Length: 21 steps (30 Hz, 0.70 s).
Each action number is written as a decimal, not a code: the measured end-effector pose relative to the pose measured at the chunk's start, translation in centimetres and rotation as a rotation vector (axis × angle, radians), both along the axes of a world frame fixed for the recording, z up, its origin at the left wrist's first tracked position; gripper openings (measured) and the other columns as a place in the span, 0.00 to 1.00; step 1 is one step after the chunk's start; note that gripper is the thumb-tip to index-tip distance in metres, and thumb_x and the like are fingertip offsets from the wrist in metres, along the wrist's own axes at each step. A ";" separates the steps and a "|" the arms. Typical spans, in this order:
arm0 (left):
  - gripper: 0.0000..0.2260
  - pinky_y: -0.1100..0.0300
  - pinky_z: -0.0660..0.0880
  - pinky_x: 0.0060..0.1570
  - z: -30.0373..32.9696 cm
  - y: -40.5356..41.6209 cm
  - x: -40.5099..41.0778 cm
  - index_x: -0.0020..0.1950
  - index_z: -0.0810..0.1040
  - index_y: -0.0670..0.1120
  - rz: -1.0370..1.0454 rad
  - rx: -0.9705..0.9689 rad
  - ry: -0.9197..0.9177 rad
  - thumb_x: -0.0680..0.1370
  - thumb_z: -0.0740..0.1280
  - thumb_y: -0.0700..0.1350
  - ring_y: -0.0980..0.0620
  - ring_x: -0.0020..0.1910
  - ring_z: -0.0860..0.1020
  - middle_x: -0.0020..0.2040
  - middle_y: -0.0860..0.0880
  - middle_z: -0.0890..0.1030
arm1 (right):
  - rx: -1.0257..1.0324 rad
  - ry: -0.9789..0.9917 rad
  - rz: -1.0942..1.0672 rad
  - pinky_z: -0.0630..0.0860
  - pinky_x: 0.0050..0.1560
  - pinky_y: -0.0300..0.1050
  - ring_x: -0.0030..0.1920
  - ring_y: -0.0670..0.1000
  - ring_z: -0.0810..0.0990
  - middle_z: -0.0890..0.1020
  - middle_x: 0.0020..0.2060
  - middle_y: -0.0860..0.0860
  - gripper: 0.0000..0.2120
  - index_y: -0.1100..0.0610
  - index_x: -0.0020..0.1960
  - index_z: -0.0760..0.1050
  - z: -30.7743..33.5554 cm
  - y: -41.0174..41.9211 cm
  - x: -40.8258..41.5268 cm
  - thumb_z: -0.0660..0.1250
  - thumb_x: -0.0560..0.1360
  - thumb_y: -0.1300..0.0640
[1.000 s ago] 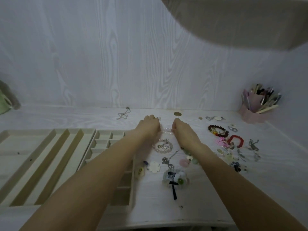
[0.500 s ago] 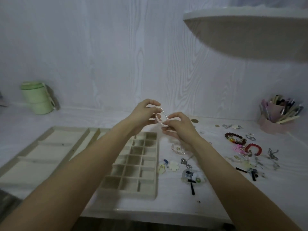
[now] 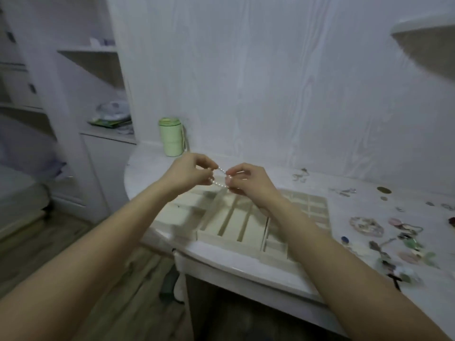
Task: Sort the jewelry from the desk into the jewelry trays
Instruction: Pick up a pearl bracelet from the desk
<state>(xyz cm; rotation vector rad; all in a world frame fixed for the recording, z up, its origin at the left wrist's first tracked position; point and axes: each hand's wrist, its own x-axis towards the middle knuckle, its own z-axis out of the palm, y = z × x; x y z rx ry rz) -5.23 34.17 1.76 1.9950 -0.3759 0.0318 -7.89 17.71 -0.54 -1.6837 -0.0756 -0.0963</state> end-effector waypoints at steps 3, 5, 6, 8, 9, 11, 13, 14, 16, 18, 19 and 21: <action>0.09 0.58 0.80 0.48 -1.1 3.1 0.0 0.48 0.81 0.43 0.084 0.142 -0.017 0.74 0.65 0.32 0.46 0.41 0.83 0.48 0.43 0.80 | -0.129 0.009 0.040 0.79 0.49 0.47 0.36 0.53 0.77 0.79 0.33 0.55 0.07 0.60 0.44 0.78 -0.7 3.1 0.9 0.70 0.71 0.70; 0.08 0.61 0.80 0.45 -1.7 4.9 0.0 0.49 0.81 0.43 0.114 0.240 -0.016 0.74 0.65 0.33 0.47 0.40 0.83 0.48 0.44 0.81 | -0.213 0.024 0.090 0.78 0.50 0.50 0.36 0.54 0.77 0.79 0.32 0.55 0.06 0.61 0.45 0.78 -1.3 4.8 1.3 0.70 0.71 0.70; 0.08 0.64 0.80 0.43 -2.0 5.6 0.0 0.49 0.81 0.42 0.123 0.297 -0.014 0.74 0.65 0.34 0.49 0.39 0.83 0.47 0.44 0.81 | -0.259 0.029 0.112 0.78 0.49 0.50 0.36 0.54 0.77 0.79 0.32 0.55 0.06 0.62 0.45 0.78 -1.5 5.5 1.5 0.70 0.71 0.69; 0.07 0.66 0.79 0.40 -2.5 6.8 0.0 0.49 0.81 0.40 0.135 0.390 0.009 0.74 0.65 0.34 0.52 0.36 0.82 0.46 0.44 0.82 | -0.398 0.030 0.140 0.79 0.44 0.46 0.33 0.51 0.78 0.80 0.31 0.53 0.04 0.60 0.45 0.79 -2.0 6.9 1.8 0.71 0.70 0.66; 0.07 0.68 0.79 0.37 -2.8 7.3 0.0 0.49 0.81 0.40 0.136 0.427 0.028 0.74 0.66 0.33 0.54 0.33 0.81 0.46 0.44 0.82 | -0.475 0.022 0.153 0.78 0.41 0.42 0.31 0.48 0.78 0.80 0.31 0.52 0.04 0.59 0.45 0.80 -2.2 7.5 1.9 0.71 0.71 0.65; 0.06 0.73 0.75 0.31 -3.4 8.0 0.2 0.48 0.82 0.40 0.127 0.488 0.058 0.75 0.66 0.34 0.61 0.27 0.79 0.46 0.45 0.82 | -0.625 -0.010 0.178 0.74 0.35 0.34 0.30 0.44 0.77 0.81 0.33 0.52 0.03 0.59 0.45 0.80 -2.6 8.7 2.1 0.70 0.72 0.64; 0.07 0.74 0.72 0.30 -4.0 8.4 0.4 0.49 0.82 0.41 0.099 0.569 0.061 0.75 0.66 0.35 0.62 0.28 0.78 0.47 0.45 0.83 | -0.758 -0.031 0.200 0.74 0.36 0.35 0.33 0.45 0.78 0.82 0.37 0.54 0.04 0.59 0.46 0.80 -2.9 9.5 2.2 0.68 0.73 0.64; 0.08 0.74 0.72 0.34 -4.3 8.5 0.5 0.51 0.82 0.42 0.075 0.620 0.056 0.76 0.65 0.36 0.59 0.34 0.80 0.49 0.46 0.83 | -0.816 -0.031 0.214 0.75 0.40 0.38 0.37 0.48 0.80 0.83 0.41 0.55 0.04 0.60 0.47 0.80 -3.1 9.7 2.3 0.67 0.73 0.64; 0.10 0.67 0.72 0.46 -4.7 8.6 0.6 0.55 0.81 0.45 0.045 0.710 0.049 0.77 0.63 0.38 0.52 0.48 0.79 0.54 0.46 0.81 | -0.906 -0.027 0.234 0.76 0.46 0.42 0.44 0.51 0.81 0.83 0.46 0.55 0.05 0.59 0.49 0.80 -3.3 10.0 2.4 0.66 0.75 0.63; 0.12 0.61 0.71 0.55 -4.9 8.9 0.6 0.56 0.81 0.45 0.080 0.764 0.007 0.77 0.62 0.39 0.48 0.56 0.77 0.57 0.46 0.80 | -0.962 -0.033 0.226 0.73 0.45 0.41 0.46 0.52 0.79 0.82 0.49 0.55 0.05 0.58 0.49 0.80 -3.5 9.7 2.6 0.65 0.75 0.62; 0.12 0.58 0.71 0.56 -4.9 9.1 0.5 0.57 0.81 0.45 0.116 0.789 -0.031 0.77 0.61 0.39 0.47 0.57 0.76 0.58 0.46 0.80 | -0.979 -0.037 0.217 0.73 0.45 0.41 0.47 0.53 0.80 0.82 0.49 0.55 0.06 0.58 0.49 0.80 -3.5 9.6 2.7 0.65 0.75 0.62; 0.15 0.55 0.70 0.55 -4.8 9.5 0.3 0.57 0.80 0.48 0.164 0.861 -0.108 0.77 0.58 0.38 0.47 0.59 0.74 0.60 0.48 0.79 | -1.010 -0.035 0.208 0.74 0.46 0.42 0.48 0.54 0.80 0.82 0.49 0.56 0.07 0.60 0.49 0.80 -3.5 9.4 2.8 0.63 0.75 0.64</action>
